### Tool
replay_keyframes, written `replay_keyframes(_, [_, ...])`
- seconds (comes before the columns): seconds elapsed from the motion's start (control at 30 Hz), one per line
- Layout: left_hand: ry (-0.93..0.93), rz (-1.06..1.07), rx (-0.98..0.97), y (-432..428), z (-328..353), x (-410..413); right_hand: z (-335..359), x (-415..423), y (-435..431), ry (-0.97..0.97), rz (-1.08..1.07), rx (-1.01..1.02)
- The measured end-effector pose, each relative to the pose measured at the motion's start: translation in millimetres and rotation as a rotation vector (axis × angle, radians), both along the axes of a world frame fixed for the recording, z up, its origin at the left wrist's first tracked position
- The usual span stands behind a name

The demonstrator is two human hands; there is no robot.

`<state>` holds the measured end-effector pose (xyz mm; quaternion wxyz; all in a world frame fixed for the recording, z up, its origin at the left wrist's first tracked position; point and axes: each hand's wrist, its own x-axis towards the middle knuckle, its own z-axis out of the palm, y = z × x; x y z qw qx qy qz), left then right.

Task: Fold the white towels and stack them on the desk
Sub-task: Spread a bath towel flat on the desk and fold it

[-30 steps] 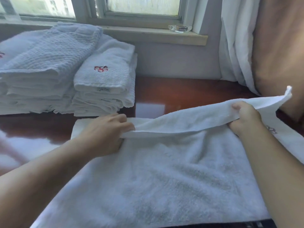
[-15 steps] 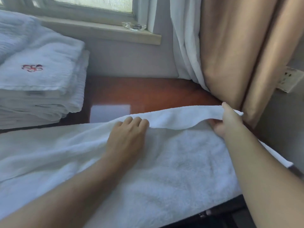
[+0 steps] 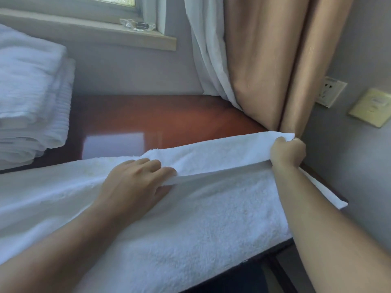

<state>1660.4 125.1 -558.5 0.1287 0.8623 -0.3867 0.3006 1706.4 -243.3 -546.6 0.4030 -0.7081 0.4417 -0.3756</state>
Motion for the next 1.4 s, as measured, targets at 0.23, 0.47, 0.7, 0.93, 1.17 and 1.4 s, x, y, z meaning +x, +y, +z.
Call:
replay_keyframes(0.23, [0.06,-0.082,0.051,-1,4,-2,7,-4,-12,0.198,0.152,-0.008])
replay_keyframes(0.47, [0.484,0.342,0.071,-22,16,5,-6,-18,-29,0.196,0.276,-0.135])
replay_keyframes(0.7, [0.176,0.193,-0.088,-25,-6,-9,3,-28,-37,0.154,0.592,0.028])
replay_keyframes(0.93, [0.002,0.002,-0.155,-23,-5,-13,-4,-27,-42,-0.104,0.136,-0.169])
replay_keyframes(1.17, [0.059,-0.025,-0.063,-17,-7,-9,-8,-36,-55,0.077,0.295,-0.192])
replay_keyframes(1.4, [0.11,-0.096,-0.028,-16,-5,-5,-12,-51,-61,0.302,0.443,-0.33])
